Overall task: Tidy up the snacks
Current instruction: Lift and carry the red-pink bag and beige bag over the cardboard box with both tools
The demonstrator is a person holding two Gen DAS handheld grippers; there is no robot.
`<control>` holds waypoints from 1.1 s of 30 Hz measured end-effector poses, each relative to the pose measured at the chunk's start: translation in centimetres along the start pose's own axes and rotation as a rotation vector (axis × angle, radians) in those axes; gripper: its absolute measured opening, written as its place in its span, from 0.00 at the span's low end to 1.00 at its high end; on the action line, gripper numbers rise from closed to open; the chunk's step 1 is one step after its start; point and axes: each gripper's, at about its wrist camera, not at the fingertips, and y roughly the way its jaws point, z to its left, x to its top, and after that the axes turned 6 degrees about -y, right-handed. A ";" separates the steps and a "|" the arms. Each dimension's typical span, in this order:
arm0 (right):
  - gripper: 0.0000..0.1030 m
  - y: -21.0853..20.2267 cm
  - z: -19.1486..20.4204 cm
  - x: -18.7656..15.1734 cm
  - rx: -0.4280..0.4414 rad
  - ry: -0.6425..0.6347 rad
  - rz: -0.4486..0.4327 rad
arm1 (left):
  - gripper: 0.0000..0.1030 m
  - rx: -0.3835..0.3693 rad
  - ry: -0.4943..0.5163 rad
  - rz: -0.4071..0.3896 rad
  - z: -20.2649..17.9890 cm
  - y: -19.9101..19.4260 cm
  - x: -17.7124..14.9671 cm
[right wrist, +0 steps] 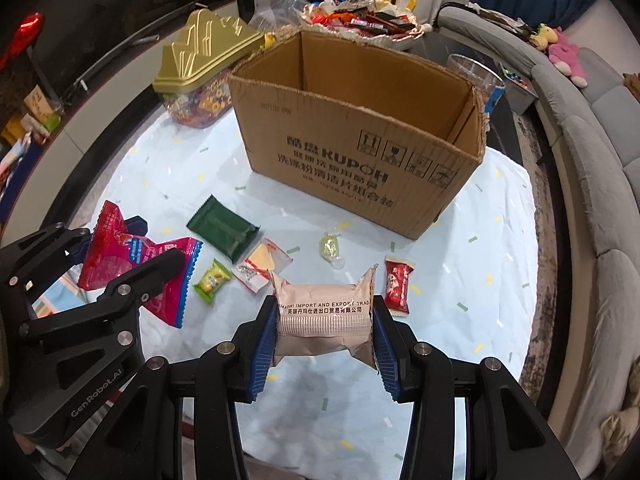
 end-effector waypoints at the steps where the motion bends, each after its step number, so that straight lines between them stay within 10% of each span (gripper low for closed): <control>1: 0.45 -0.2 0.0 0.1 -0.001 0.003 -0.005 | 0.37 0.000 -0.001 -0.004 0.0 -0.1 0.2; 33: 0.45 -5.2 -3.5 7.1 -0.084 0.090 -0.149 | 0.37 -0.030 -0.027 -0.099 0.3 -2.5 10.4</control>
